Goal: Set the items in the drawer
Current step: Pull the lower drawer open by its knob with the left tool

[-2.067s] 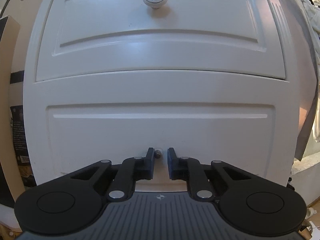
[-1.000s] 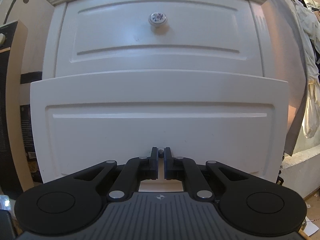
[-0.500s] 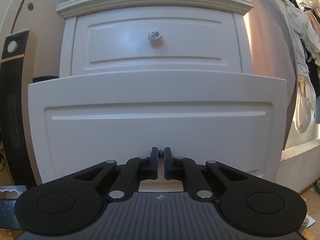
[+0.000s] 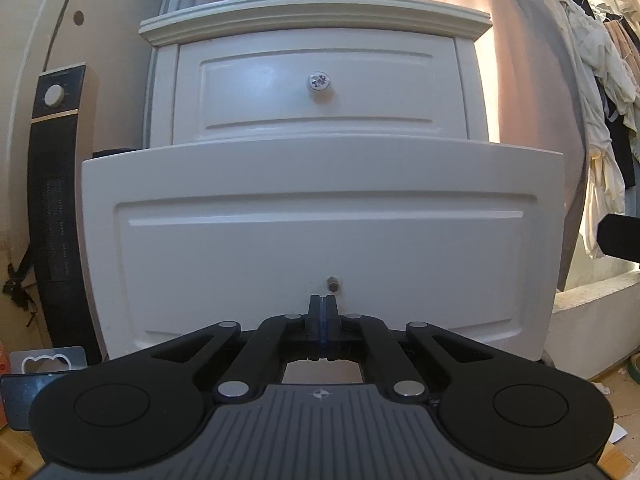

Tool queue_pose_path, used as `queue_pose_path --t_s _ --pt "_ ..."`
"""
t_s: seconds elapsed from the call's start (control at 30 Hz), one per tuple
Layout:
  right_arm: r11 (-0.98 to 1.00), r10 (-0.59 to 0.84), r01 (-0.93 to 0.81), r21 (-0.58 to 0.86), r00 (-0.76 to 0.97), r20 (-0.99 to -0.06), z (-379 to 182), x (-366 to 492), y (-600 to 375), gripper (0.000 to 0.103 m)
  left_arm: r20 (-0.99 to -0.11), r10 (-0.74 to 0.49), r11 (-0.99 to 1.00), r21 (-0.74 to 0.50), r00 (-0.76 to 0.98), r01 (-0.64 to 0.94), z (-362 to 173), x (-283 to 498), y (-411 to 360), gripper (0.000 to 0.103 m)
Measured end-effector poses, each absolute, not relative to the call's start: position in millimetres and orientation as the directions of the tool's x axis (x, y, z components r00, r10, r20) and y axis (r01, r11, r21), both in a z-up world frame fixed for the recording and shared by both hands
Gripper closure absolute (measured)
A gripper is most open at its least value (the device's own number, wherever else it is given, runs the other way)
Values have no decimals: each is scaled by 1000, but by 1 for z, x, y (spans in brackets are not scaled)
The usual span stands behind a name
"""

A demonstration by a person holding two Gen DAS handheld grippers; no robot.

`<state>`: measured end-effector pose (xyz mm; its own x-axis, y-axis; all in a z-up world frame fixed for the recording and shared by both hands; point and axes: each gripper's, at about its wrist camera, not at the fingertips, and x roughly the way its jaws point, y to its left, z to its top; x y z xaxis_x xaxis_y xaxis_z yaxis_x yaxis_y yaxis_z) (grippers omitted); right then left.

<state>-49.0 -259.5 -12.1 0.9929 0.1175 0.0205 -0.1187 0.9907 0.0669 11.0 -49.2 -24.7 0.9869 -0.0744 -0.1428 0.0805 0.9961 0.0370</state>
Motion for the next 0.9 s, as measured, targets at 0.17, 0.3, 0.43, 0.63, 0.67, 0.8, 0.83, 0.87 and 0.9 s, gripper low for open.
queue_pose_path --t_s 0.17,0.3,0.43,0.63,0.67,0.8,0.83,0.87,0.9 --pt "990 127 -128 62 992 26 -12 -52 -260 0 -136 -73 997 28 988 77 -22 9 -48 103" --pt "989 130 -131 65 991 25 -12 -52 -260 0 -130 -71 997 21 989 74 -21 7 -47 103" --pt "990 129 -130 62 991 24 -11 -52 -260 0 -125 -70 997 13 990 72 -19 6 -46 88" --pt "989 131 -132 63 991 21 -9 -47 -258 0 -56 -33 999 42 998 35 -14 -5 -46 0" --pt "989 133 -134 63 991 22 -8 -46 -257 0 -59 -47 997 55 997 50 -14 -6 -47 0" --pt "989 133 -135 57 991 31 -5 -46 -255 0 -83 -77 997 24 993 80 -11 -7 -41 0" --pt "989 133 -135 57 991 33 -5 -46 -254 0 -84 -76 997 15 994 78 -10 -8 -40 0" --pt "989 134 -136 55 990 32 -4 -46 -254 0 -84 -75 997 6 994 76 -9 -8 -38 0" --pt "989 135 -137 53 990 32 -4 -46 -253 0 -83 -72 997 2 994 73 -8 -8 -37 0"
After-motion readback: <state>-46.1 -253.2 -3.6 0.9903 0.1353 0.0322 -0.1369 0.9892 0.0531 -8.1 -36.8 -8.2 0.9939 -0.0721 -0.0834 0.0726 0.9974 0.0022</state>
